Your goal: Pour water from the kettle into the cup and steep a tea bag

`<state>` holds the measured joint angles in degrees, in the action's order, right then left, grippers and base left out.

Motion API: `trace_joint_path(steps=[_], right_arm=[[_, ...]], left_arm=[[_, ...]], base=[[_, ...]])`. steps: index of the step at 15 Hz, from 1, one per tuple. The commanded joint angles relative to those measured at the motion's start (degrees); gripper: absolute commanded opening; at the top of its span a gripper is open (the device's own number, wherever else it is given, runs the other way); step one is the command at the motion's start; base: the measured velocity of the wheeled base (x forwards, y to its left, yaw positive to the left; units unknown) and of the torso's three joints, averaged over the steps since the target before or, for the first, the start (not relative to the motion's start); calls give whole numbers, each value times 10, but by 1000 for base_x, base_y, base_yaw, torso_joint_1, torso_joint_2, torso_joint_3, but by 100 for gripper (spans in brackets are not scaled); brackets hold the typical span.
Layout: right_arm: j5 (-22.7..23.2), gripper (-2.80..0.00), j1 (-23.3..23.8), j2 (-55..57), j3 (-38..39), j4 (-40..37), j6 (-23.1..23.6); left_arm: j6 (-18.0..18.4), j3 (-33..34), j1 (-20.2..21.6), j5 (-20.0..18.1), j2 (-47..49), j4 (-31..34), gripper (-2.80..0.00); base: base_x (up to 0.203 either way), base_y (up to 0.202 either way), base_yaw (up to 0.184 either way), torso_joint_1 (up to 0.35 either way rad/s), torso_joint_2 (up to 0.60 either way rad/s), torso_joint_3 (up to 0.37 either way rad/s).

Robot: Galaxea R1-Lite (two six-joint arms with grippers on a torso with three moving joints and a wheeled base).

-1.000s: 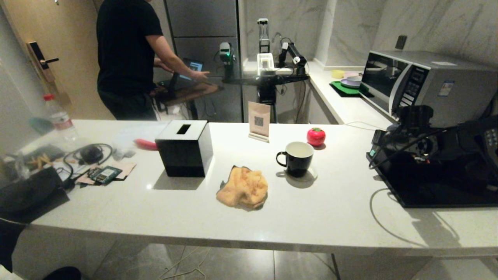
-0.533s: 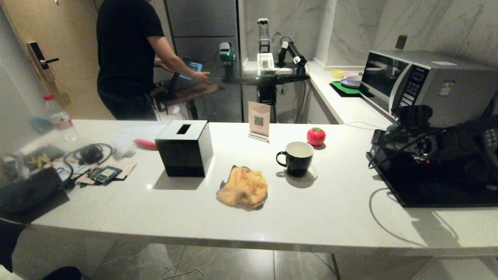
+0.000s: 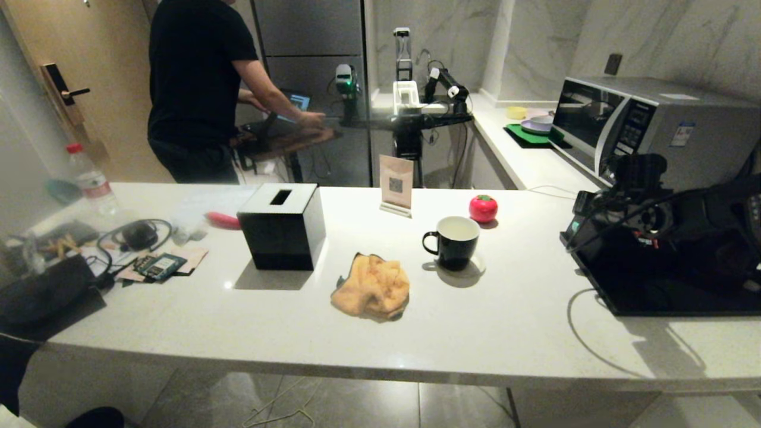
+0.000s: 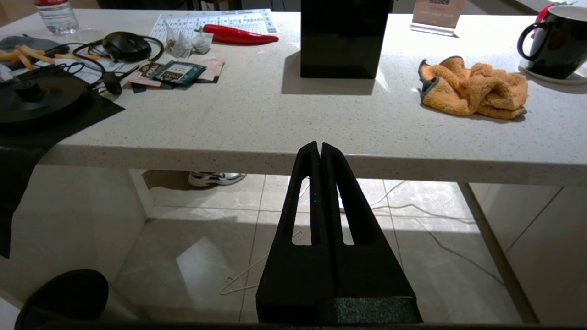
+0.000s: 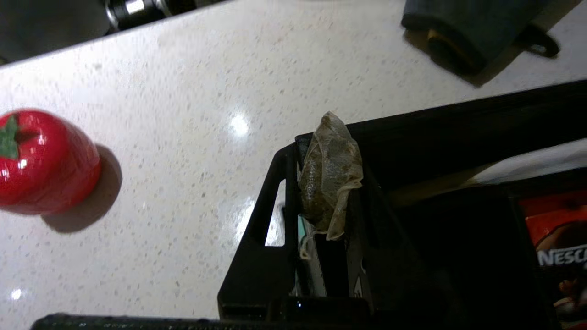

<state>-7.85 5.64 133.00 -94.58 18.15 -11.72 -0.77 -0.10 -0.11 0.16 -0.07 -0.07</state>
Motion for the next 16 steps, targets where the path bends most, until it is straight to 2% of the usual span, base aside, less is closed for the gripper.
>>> trace_joint_path(steps=[1,5,16], right_arm=[[-2,-280,0,-4,4,17,-1],[-14,-280,0,0,6,19,6],[-13,-280,0,23,13,43,18]], left_arm=[[0,0,0,0,1,0,-280],[0,0,0,0,1,0,-280],[0,0,0,0,1,0,-280]], base=[[0,0,0,0,0,0],[0,0,0,0,0,0],[0,0,0,0,0,0]])
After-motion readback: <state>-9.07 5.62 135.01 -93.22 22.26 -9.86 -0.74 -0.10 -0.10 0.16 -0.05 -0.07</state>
